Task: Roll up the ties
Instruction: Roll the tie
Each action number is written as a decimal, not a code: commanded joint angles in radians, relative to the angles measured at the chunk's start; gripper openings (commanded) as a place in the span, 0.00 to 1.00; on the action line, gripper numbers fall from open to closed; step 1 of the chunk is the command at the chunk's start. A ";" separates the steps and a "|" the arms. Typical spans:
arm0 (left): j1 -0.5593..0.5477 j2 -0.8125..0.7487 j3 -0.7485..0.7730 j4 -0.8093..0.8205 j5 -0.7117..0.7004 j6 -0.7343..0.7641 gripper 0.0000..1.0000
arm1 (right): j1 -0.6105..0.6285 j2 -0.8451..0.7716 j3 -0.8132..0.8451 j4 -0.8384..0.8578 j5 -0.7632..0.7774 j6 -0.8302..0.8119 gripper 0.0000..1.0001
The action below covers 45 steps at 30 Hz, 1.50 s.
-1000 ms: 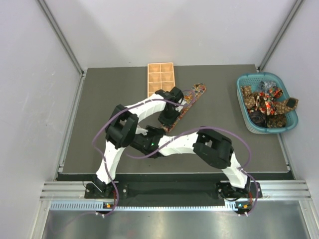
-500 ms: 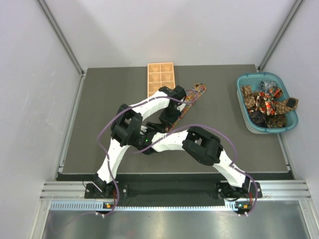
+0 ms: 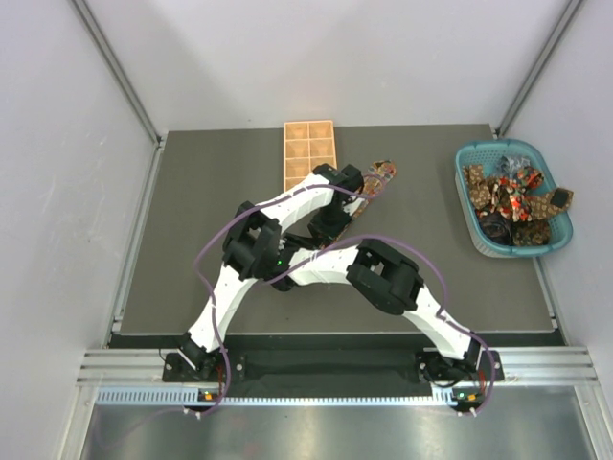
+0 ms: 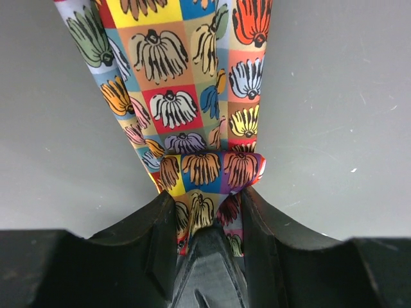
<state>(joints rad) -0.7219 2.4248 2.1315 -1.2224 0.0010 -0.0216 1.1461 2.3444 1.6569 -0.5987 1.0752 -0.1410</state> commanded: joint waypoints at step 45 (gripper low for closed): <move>0.568 -1.003 -0.892 0.895 0.221 -0.466 0.99 | -0.072 -0.260 -0.193 0.229 -0.294 -0.088 0.23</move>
<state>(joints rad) -0.2073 1.5124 1.3003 -0.5110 0.1352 -0.3687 1.0946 2.1738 1.4876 -0.4450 0.8654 -0.2153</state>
